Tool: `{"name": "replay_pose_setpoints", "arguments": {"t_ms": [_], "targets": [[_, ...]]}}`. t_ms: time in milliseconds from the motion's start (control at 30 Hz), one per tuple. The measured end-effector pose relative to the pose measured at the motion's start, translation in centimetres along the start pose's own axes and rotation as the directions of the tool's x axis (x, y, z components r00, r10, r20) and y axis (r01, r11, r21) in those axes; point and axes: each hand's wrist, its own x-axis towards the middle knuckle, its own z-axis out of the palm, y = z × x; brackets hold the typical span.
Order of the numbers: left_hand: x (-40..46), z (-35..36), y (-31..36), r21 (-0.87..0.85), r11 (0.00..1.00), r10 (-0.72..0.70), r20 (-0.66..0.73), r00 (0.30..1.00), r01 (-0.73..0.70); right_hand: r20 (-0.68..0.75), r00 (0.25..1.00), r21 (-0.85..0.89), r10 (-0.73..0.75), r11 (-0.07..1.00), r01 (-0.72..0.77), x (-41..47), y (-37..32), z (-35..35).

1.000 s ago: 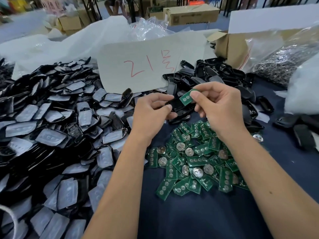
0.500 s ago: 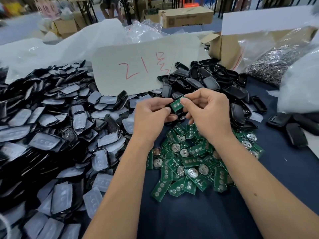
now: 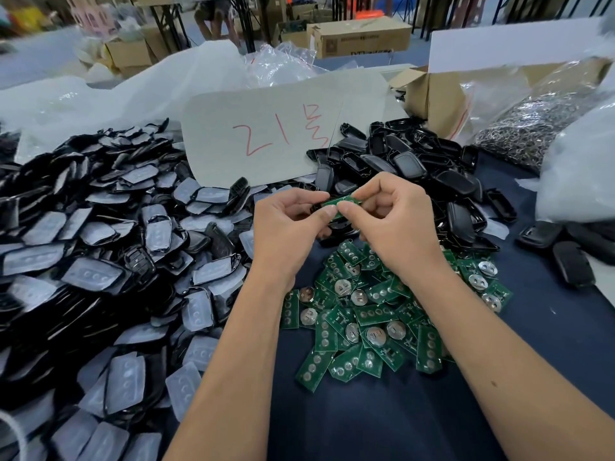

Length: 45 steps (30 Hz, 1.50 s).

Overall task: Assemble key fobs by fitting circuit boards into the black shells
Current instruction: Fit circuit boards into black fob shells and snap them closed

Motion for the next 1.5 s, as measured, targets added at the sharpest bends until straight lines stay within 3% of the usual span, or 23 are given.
{"name": "replay_pose_setpoints", "arguments": {"t_ms": [200,333,500,567,600,667,700,767,867,933,1000,1300,1400,1500], "targets": [[0.3,-0.5,0.3,0.047,0.998,0.044,0.039,0.998,-0.046,-0.071,0.997,-0.195,-0.041,0.98,0.027,0.4,0.1,-0.5],[0.3,-1.1,0.6,0.02,0.998,0.064,0.072,0.995,-0.066,0.157,0.986,0.055,0.055,0.996,-0.065,0.4,0.3,-0.6],[0.2,-0.6,1.0,-0.185,0.98,-0.066,0.032,0.997,0.071,0.019,0.999,0.211,0.037,0.977,-0.04,0.4,-0.5,0.9],[0.4,-0.8,1.5,-0.183,0.983,-0.011,-0.041,0.999,0.003,0.01,0.998,0.264,0.064,0.962,-0.065,0.4,-1.0,2.0],[0.6,-1.3,1.9,-0.175,0.983,0.035,-0.083,0.996,-0.049,0.019,0.998,0.246,0.066,0.967,-0.069,0.2,-1.3,2.6],[1.1,-3.2,2.5,-0.184,0.976,0.086,-0.179,0.98,-0.119,0.075,0.996,0.029,-0.048,0.999,0.046,-0.3,-1.9,3.9],[1.4,-4.5,2.6,-0.183,0.972,0.102,-0.227,0.969,-0.145,0.166,0.976,-0.103,-0.144,0.981,0.162,-0.7,-2.4,4.6],[1.7,-7.1,2.5,-0.179,0.971,0.1,-0.301,0.948,-0.159,0.433,0.857,-0.237,-0.279,0.882,0.407,-1.4,-3.6,6.4],[1.9,-9.4,2.1,-0.127,0.983,0.076,-0.354,0.932,-0.129,0.713,0.648,-0.27,-0.269,0.747,0.607,-1.6,-4.9,8.9],[2.0,-10.2,2.0,-0.097,0.987,0.084,-0.38,0.921,-0.13,0.789,0.579,-0.315,-0.207,0.672,0.67,-1.6,-5.5,10.1],[2.1,-10.8,1.9,-0.097,0.986,0.087,-0.396,0.914,-0.136,0.814,0.554,-0.343,-0.171,0.629,0.698,-1.6,-5.8,10.5],[2.0,-12.8,2.4,-0.287,0.942,-0.008,-0.532,0.847,-0.172,0.79,0.575,-0.366,-0.211,0.59,0.72,-1.5,-5.2,8.3],[2.0,-13.0,2.5,-0.341,0.921,-0.036,-0.553,0.832,-0.187,0.751,0.606,-0.332,-0.263,0.643,0.69,-1.8,-5.7,8.2],[2.0,-13.2,2.5,-0.375,0.909,-0.068,-0.562,0.824,-0.181,0.797,0.525,-0.209,-0.299,0.679,0.704,-2.9,-6.5,9.3]]}}
